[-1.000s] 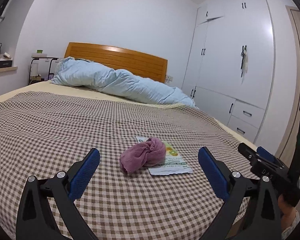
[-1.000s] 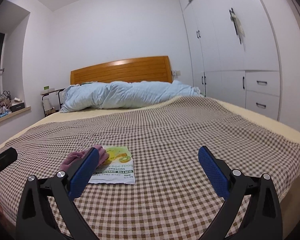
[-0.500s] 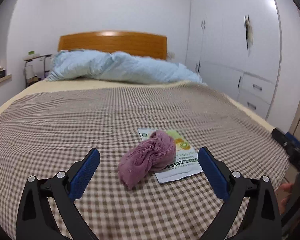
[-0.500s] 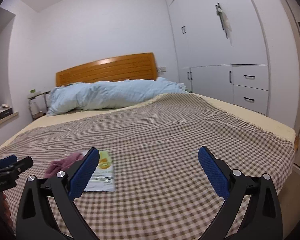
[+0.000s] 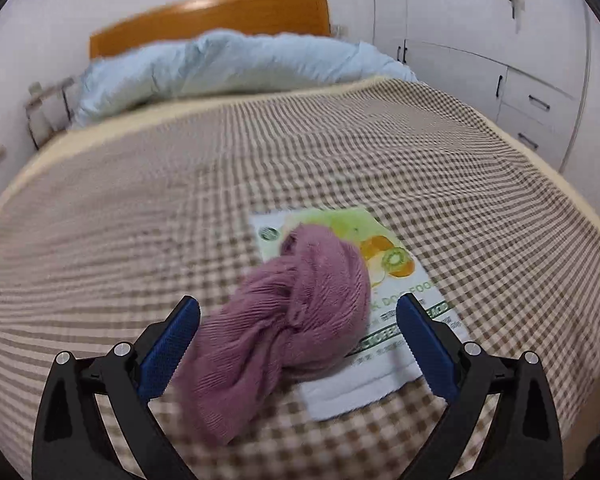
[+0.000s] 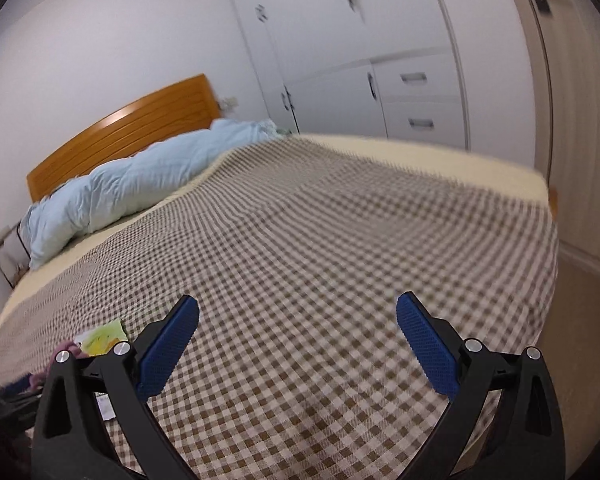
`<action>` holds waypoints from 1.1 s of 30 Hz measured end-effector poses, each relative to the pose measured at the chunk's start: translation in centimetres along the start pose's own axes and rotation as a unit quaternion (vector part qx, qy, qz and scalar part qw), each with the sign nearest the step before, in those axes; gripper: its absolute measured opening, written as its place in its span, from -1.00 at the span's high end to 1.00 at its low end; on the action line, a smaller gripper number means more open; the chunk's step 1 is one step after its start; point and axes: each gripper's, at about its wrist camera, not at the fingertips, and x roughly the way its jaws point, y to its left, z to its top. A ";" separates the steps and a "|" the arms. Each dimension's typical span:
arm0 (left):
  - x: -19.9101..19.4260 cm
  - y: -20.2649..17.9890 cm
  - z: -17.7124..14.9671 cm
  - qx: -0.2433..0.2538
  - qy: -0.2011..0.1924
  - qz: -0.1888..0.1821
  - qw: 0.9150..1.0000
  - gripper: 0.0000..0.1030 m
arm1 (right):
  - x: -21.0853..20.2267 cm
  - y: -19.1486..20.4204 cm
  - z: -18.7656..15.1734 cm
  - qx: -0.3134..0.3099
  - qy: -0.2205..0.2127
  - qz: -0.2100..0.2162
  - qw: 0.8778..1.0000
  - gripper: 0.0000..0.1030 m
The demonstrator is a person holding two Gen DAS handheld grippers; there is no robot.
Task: Collect trash
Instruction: 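Grasp the mauve towel with the left gripper while the right grasps the dog food packet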
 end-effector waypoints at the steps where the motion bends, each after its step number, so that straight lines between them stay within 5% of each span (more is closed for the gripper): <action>1: 0.7 0.2 0.2 -0.007 0.009 -0.004 1.000 -0.68 | 0.4 -0.3 -0.1 0.009 0.010 0.001 1.000 -0.84; 4: 1.7 0.6 0.4 -0.023 0.019 0.007 1.000 -0.47 | 1.3 -0.6 -0.2 0.017 0.033 0.008 0.999 -0.85; 13: 3.3 1.5 -0.2 -0.063 0.050 -0.026 0.996 -0.46 | 2.1 0.8 -0.4 -0.007 0.044 0.014 0.999 -0.85; 22: 1.6 1.7 -0.6 -0.064 0.012 -0.034 0.997 0.02 | 1.7 0.1 -0.4 0.015 0.055 0.031 0.998 -0.85; 33: -4.1 1.6 -1.0 -0.046 -0.048 -0.009 0.998 0.03 | 2.5 3.4 -1.6 -0.001 0.087 0.058 0.995 -0.85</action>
